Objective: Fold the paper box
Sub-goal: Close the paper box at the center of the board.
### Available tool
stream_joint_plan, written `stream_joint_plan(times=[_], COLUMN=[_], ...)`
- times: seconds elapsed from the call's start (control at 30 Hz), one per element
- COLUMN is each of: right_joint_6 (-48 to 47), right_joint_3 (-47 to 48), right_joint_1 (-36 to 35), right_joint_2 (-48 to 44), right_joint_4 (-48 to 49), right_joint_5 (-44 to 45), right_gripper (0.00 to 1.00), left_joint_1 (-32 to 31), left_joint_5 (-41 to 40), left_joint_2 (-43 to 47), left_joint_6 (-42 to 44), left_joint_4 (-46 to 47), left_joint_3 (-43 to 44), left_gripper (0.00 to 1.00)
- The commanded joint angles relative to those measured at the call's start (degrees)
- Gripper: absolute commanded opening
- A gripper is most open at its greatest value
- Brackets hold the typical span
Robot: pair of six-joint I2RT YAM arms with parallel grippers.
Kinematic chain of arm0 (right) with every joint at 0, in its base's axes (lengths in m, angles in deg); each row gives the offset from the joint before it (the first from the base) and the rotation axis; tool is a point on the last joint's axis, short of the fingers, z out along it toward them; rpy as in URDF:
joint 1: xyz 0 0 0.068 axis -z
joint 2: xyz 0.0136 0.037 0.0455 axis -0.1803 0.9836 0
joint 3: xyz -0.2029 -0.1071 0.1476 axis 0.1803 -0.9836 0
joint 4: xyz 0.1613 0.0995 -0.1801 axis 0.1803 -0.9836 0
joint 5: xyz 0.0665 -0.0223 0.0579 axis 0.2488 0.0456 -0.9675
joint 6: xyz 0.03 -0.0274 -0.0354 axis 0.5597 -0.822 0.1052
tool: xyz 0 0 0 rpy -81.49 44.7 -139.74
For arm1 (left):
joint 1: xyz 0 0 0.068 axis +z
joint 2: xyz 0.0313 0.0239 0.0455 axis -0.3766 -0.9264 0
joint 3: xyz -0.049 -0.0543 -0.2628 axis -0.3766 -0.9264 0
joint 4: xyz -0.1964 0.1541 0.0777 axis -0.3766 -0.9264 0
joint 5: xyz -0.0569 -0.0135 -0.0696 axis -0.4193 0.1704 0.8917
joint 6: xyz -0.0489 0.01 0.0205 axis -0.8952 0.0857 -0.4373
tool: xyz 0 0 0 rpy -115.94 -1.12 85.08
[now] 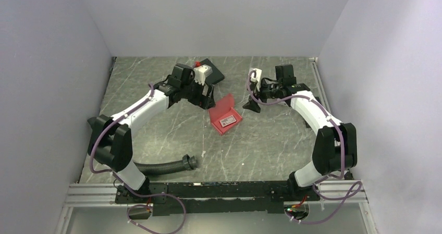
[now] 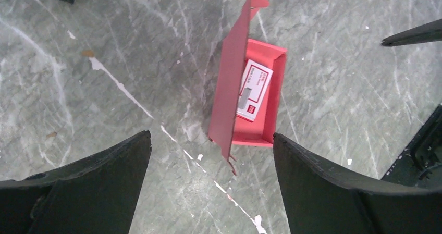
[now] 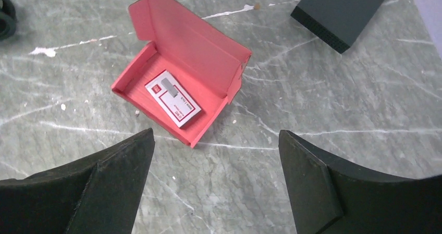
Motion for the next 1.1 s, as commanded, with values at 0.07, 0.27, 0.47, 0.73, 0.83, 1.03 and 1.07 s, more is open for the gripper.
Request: stream_joint_plan(times=[0.07,0.27,0.47,0.73,0.83,1.03,1.07], right_joint_6=[-13.69,-14.47,-13.62,-12.92,-12.81,-12.67,-12.67], right_joint_3=[2.17,5.37,4.68,5.1,5.19,5.19,5.19], right_joint_1=[0.6,0.62,0.79,1.79,2.24,2.8,2.88], right_joint_2=[1.78,4.45,3.56,3.92,3.88,3.71,3.71], right_joint_4=[-9.22,-14.03,-12.56,-12.93,-13.07,-13.22,-13.24], right_joint_5=[-6.32,-6.34,-5.74,-5.89,-6.21,-6.81,-6.84], right_gripper=[0.94,0.93,0.93,0.92,0.92,0.92,0.92], left_joint_1=[-0.61,-0.98,-2.1,-4.77,-5.01,-5.45,-5.45], left_joint_5=[6.36,5.66,4.87,2.06,3.75,4.78,4.6], left_joint_2=[-0.63,-1.18,-3.82,-9.62,-12.21,-16.02,-16.27], left_joint_6=[6.99,8.71,13.53,20.12,21.06,22.45,23.0], left_joint_4=[-2.35,-3.1,-6.44,-11.62,-12.44,-15.03,-15.44], left_joint_3=[5.68,6.04,9.56,15.58,17.48,20.93,21.26], left_gripper=[0.88,0.88,0.82,0.69,0.59,0.35,0.29])
